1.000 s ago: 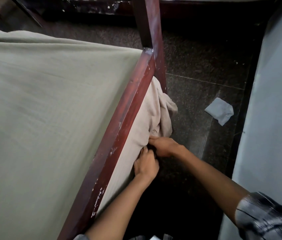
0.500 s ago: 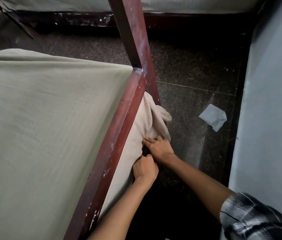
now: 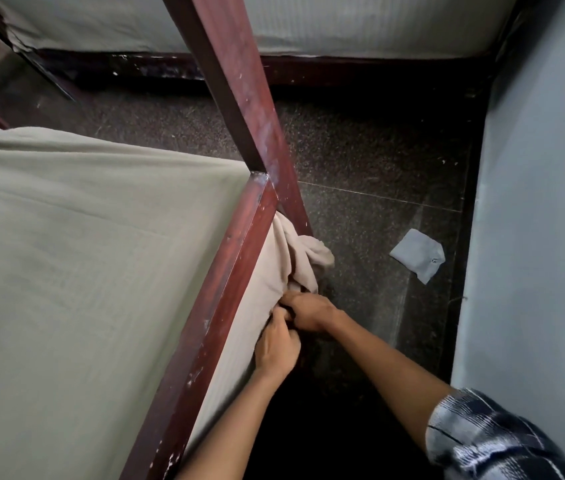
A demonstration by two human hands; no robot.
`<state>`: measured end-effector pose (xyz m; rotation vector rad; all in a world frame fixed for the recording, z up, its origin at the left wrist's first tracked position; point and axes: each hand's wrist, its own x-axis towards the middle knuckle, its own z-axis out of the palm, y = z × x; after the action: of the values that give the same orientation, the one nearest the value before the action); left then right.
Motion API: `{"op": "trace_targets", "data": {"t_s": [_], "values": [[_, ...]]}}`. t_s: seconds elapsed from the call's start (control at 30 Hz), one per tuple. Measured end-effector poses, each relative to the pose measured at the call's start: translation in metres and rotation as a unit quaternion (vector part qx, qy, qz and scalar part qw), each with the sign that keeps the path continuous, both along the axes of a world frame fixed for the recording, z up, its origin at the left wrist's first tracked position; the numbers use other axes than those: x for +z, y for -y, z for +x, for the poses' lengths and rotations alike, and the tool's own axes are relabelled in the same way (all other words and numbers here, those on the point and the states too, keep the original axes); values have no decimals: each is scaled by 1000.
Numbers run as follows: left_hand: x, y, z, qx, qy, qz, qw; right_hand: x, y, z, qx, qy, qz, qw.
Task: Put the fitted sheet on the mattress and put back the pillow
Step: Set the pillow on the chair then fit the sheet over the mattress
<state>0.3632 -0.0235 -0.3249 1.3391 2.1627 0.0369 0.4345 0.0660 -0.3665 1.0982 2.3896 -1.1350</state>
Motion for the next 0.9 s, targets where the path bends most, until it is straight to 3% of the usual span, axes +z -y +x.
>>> {"op": "trace_targets", "data": {"t_s": [0.13, 0.23, 0.33, 0.43, 0.53, 0.63, 0.7, 0.77, 0.83, 0.9], "values": [[-4, -17, -1, -11, -19, -68, 997, -3, 13, 16, -175, -94, -26, 980], [-6, -20, -3, -55, -29, -86, 994, -1, 16, 16, -172, -103, -12, 980], [-8, -16, -3, -76, -44, -67, 994, 3, 14, 12, -91, -8, -7, 996], [-13, -11, -1, -67, -39, -42, 996, 5, 9, 0, -39, 67, 69, 995], [-22, -5, -1, -58, -96, 68, 991, 2, -1, -20, 22, 175, 111, 978], [-34, -5, -4, -55, -113, 119, 985, 2, -7, -35, 72, 261, 133, 953], [-32, -12, -1, -35, -106, 88, 990, 4, -8, -34, 72, 232, 124, 962], [-18, -22, 0, -7, -85, 31, 996, 11, -13, -21, 32, 131, 68, 989], [-9, -36, 5, 12, -57, -26, 998, 18, -21, -1, -70, 1, -15, 997], [-8, -44, 6, 7, -69, -59, 996, 24, -23, 16, -241, -83, -7, 967]]}}
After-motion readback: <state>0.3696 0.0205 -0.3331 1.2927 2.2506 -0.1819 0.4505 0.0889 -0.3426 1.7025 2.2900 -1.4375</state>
